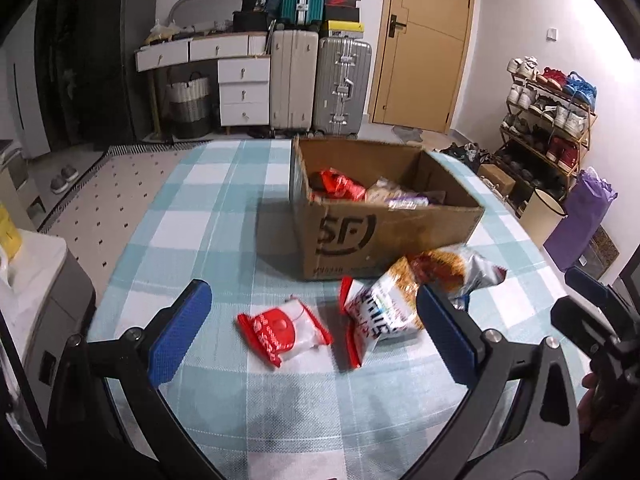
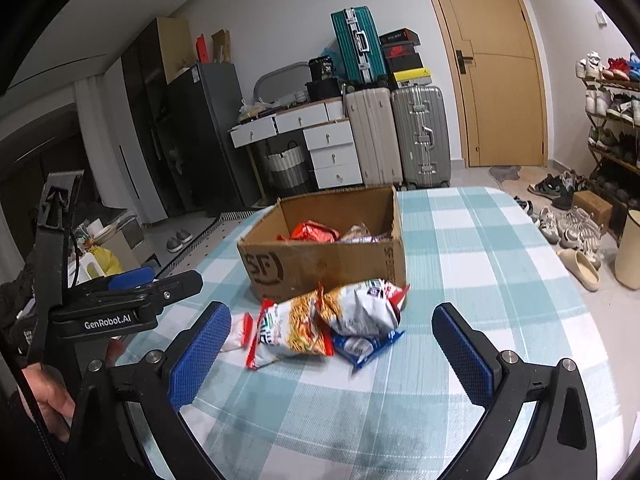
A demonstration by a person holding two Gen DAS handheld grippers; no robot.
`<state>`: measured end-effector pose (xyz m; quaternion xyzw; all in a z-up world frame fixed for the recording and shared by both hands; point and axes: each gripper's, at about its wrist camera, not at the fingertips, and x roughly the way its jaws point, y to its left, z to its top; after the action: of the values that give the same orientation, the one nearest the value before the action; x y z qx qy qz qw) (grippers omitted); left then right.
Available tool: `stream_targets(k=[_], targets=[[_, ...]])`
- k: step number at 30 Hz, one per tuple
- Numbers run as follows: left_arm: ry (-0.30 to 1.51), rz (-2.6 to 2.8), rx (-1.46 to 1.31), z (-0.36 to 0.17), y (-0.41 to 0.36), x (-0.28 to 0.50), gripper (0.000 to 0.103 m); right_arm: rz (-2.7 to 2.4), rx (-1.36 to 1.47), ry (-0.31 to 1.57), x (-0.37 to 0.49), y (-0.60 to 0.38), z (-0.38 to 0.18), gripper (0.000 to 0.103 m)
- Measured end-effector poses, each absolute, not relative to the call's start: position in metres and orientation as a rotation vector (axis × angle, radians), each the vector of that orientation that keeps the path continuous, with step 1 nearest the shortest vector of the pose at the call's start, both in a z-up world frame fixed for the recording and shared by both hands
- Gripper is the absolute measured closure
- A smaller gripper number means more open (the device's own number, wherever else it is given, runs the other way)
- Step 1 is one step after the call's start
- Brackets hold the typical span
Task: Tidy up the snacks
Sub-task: 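Withdraw both open tools from the box back over the pile, then lower the right tool onto the white noodle bag and close it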
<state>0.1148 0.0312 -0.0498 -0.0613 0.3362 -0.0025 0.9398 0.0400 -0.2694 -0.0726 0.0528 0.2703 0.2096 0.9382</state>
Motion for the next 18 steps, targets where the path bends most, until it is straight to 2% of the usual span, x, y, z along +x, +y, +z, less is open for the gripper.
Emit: stream_targets(k=[18], targets=[[0.776, -0.057, -0.165, -0.119, 0.041, 0.146, 0.001, 0.433, 0.090, 0.640, 0.090, -0.262, -0.118, 0.001]])
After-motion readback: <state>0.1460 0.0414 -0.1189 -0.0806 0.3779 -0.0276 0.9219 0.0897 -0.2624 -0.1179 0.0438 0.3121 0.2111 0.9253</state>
